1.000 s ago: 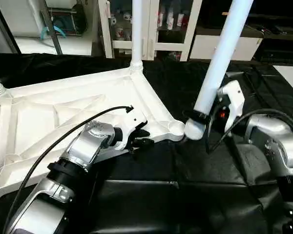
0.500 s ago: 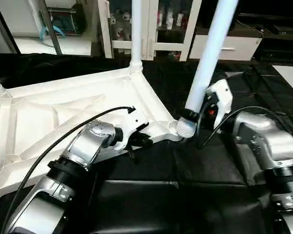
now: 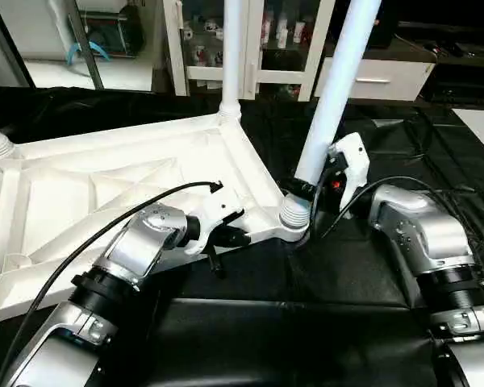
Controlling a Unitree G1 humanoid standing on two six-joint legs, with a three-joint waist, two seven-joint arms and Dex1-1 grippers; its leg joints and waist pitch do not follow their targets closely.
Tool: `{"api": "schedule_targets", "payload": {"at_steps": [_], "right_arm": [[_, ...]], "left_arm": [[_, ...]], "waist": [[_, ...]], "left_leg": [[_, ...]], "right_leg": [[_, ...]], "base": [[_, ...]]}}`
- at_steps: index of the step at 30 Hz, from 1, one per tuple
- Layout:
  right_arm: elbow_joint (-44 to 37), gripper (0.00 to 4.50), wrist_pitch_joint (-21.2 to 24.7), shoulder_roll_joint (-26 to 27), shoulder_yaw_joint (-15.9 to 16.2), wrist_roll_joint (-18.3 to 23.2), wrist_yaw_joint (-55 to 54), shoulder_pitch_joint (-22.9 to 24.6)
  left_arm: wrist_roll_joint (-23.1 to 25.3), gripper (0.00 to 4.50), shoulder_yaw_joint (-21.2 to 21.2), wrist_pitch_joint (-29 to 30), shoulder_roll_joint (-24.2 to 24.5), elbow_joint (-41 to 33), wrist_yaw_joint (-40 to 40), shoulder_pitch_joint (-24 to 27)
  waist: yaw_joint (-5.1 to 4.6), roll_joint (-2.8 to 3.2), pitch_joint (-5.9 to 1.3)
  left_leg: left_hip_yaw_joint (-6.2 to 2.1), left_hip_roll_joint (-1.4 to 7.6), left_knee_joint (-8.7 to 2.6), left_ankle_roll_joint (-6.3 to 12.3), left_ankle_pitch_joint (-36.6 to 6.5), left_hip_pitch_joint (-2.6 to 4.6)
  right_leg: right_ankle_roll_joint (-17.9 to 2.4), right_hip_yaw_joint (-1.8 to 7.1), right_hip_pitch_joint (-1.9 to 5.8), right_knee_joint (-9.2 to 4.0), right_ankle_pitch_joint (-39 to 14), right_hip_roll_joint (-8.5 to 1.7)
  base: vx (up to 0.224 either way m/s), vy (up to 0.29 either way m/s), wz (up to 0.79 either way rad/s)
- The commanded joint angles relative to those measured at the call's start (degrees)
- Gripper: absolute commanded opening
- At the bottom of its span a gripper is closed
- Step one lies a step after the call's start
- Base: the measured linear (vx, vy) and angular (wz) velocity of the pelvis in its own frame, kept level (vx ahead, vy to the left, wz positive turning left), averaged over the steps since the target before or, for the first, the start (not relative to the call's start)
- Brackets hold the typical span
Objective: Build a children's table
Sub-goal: Insert table leg to table base
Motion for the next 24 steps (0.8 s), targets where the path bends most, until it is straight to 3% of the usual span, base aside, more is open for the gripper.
{"api": "schedule_targets", "payload": {"at_steps": [1,8,24], "right_arm": [[0.3,1.84,-0.4,-0.3,0.2,-0.4,0.7,-1.0],[0.8,1.84,0.3,-0.9,0.9,-1.0,2.1,-0.6],[3.9,1.84,-0.4,1.8,-2.2,0.2,-0.5,2.0]], "left_arm": [[-0.5,0.0,-1.8,1.0,-0.3,0.1,-1.4,1.5],[0.3,0.0,-0.9,0.4,-1.0,1.2,0.2,1.0],[0.6,0.0,-0.5,0.5,-1.3,0.8,0.6,1.4]], "waist": [[-0.12,-0.57,-4.01],[-0.03,-0.7,-4.07],[-0.1,-0.65,-3.98]], "left_leg": [[-1.6,3.98,-4.59,2.16,-3.0,0.87],[-1.58,3.96,-4.49,3.0,-2.1,0.76],[-1.66,4.01,-4.71,1.95,-3.9,0.87]], "right_leg": [[-15.3,2.34,2.72,-3.86,-5.6,-4.84],[-15.6,2.37,2.83,-3.74,-4.1,-4.9],[-15.0,2.37,2.72,-4.06,-6.6,-4.96]], "base": [[0.0,0.0,0.0],[0.0,0.0,0.0],[0.0,0.0,0.0]]}}
